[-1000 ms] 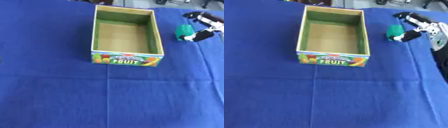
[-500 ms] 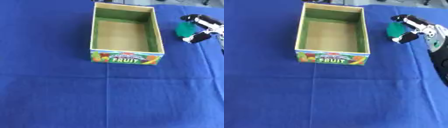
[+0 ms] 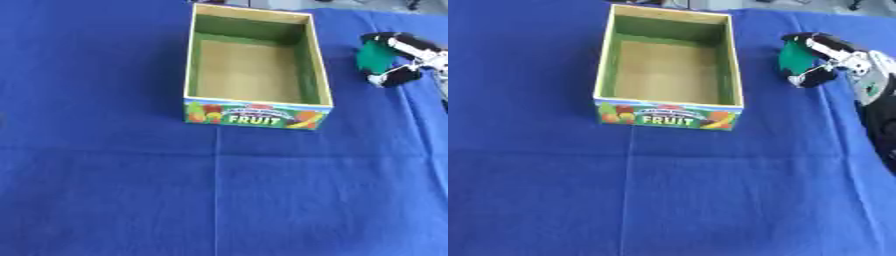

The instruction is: Pick up objects on the table and place them in the box.

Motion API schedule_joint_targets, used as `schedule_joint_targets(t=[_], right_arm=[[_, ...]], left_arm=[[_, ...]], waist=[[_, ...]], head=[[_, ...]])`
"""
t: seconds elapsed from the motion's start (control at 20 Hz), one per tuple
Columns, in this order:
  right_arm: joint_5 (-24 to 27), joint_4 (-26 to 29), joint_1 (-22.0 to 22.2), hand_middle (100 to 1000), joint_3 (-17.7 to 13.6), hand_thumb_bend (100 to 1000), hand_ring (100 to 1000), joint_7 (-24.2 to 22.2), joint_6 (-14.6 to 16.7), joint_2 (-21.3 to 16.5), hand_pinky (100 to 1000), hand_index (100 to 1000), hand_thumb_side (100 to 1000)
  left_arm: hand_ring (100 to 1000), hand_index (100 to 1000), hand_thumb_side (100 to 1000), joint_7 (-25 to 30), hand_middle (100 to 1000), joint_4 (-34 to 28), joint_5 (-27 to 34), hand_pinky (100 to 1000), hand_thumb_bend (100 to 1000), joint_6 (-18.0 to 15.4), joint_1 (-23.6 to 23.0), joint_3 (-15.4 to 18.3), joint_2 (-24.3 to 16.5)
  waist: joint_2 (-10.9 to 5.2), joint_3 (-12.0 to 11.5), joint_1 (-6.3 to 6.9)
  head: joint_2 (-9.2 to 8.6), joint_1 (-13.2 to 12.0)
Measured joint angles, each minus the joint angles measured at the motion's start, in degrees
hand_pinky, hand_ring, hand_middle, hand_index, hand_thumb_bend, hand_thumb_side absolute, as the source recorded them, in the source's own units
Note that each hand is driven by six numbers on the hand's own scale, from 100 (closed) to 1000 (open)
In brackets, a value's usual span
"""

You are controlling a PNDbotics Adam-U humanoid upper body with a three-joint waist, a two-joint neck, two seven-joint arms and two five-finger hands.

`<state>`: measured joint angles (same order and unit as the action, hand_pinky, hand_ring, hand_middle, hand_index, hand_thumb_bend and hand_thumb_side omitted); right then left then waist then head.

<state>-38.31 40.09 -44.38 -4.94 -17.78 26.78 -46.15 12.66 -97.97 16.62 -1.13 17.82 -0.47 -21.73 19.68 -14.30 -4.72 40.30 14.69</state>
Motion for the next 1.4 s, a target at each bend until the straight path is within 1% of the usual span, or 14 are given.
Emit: schedule_joint_targets(t=[0.2, 0.3, 0.45, 0.5, 0.55, 0.6, 0.7, 0.75, 0.8, 0.9, 0.95, 1.0, 1.1, 1.4], right_arm=[[-0.3, 0.0, 0.1, 890, 0.0, 100, 919, -0.1, -0.4, 0.0, 849, 979, 100], [-0.3, 0.2, 0.6, 876, -0.1, 100, 888, 0.0, -0.4, -0.2, 821, 973, 100], [-0.3, 0.4, 1.1, 832, -0.4, 100, 782, 0.0, -0.5, -0.6, 723, 959, 100], [-0.3, 0.4, 1.1, 827, -0.4, 100, 771, 0.0, -0.7, -0.7, 715, 959, 100], [-0.2, 0.5, 1.1, 788, -0.4, 100, 662, 0.0, -0.7, -0.7, 630, 953, 100], [-0.1, 0.5, 1.1, 760, -0.4, 100, 586, 0.0, -0.8, -0.7, 576, 948, 100], [0.2, 0.6, 1.3, 709, -0.3, 100, 519, -0.1, -0.9, -0.7, 514, 936, 100], [0.3, 0.6, 1.5, 617, -0.3, 100, 482, -0.1, -0.9, -0.7, 481, 909, 100], [0.6, 0.6, 1.6, 489, -0.3, 100, 432, 0.0, -0.9, -0.7, 472, 842, 100], [1.0, 0.7, 1.6, 370, -0.3, 100, 402, 0.3, -1.1, -0.6, 457, 748, 100], [1.3, 0.8, 1.9, 370, -0.3, 100, 402, 0.5, -1.1, -0.6, 457, 748, 100], [1.5, 0.8, 2.0, 336, -0.3, 100, 374, 0.8, -1.1, -0.5, 439, 713, 100], [1.8, 1.0, 2.1, 312, -0.2, 100, 352, 1.4, -1.1, -0.5, 429, 694, 100], [2.7, 2.5, 2.1, 309, 0.1, 100, 350, 2.8, -0.9, -0.5, 428, 689, 100]], left_arm=[[752, 701, 1000, 0.0, 587, 0.0, 0.0, 836, 392, 0.0, 0.0, 0.0, 0.0], [752, 701, 1000, 0.0, 587, 0.0, 0.0, 837, 393, 0.0, 0.0, 0.0, 0.0], [752, 701, 1000, 0.0, 587, 0.0, 0.0, 837, 394, 0.0, 0.0, 0.0, 0.0], [752, 701, 1000, 0.0, 587, 0.0, 0.0, 837, 394, 0.0, -0.1, 0.0, 0.0], [753, 701, 1000, 0.0, 587, 0.0, 0.0, 837, 394, 0.0, -0.1, 0.0, 0.0], [753, 701, 1000, 0.1, 587, 0.0, 0.0, 837, 394, 0.0, -0.1, 0.0, 0.0], [753, 701, 1000, 0.1, 588, 0.0, 0.0, 838, 394, 0.1, -0.1, 0.0, 0.0], [753, 701, 1000, 0.1, 588, 0.0, 0.0, 838, 395, 0.1, -0.1, 0.0, 0.0], [753, 702, 1000, 0.2, 588, 0.0, 0.0, 838, 395, 0.1, -0.1, 0.0, 0.0], [754, 702, 1000, 0.2, 588, 0.0, 0.0, 839, 395, 0.2, -0.2, 0.0, 0.0], [754, 702, 1000, 0.2, 588, 0.0, 0.0, 839, 395, 0.2, -0.2, 0.0, 0.0], [754, 702, 1000, 0.3, 588, 0.0, 0.1, 839, 396, 0.2, -0.2, 0.0, 0.0], [754, 702, 1000, 0.3, 588, 0.0, 0.1, 839, 397, 0.2, -0.2, 0.0, 0.0], [755, 703, 1000, 0.5, 589, 0.0, 0.3, 839, 401, 0.4, -0.7, 0.0, 0.1]], waist=[[0.00, 0.2, 0.00], [0.00, 0.3, 0.00], [-0.02, 0.6, -0.02], [-0.04, 0.6, -0.03], [-0.04, 0.7, -0.04], [-0.06, 0.7, -0.04], [-0.17, 0.9, -0.04], [-0.25, 1.0, -0.04], [-0.29, 1.1, -0.04], [-0.37, 1.3, -0.04], [-0.53, 1.4, -0.02], [-0.74, 1.5, 0.01], [-1.20, 1.8, 0.03], [-2.85, 2.8, 0.01]], head=[[0.00, -0.1], [0.00, -0.1], [0.00, -0.1], [0.00, -0.1], [0.00, -0.1], [0.00, -0.2], [0.01, -0.2], [0.01, -0.2], [0.05, -0.2], [0.20, -0.2], [0.23, -0.2], [0.24, -0.2], [0.39, -0.2], [0.47, -0.2]])
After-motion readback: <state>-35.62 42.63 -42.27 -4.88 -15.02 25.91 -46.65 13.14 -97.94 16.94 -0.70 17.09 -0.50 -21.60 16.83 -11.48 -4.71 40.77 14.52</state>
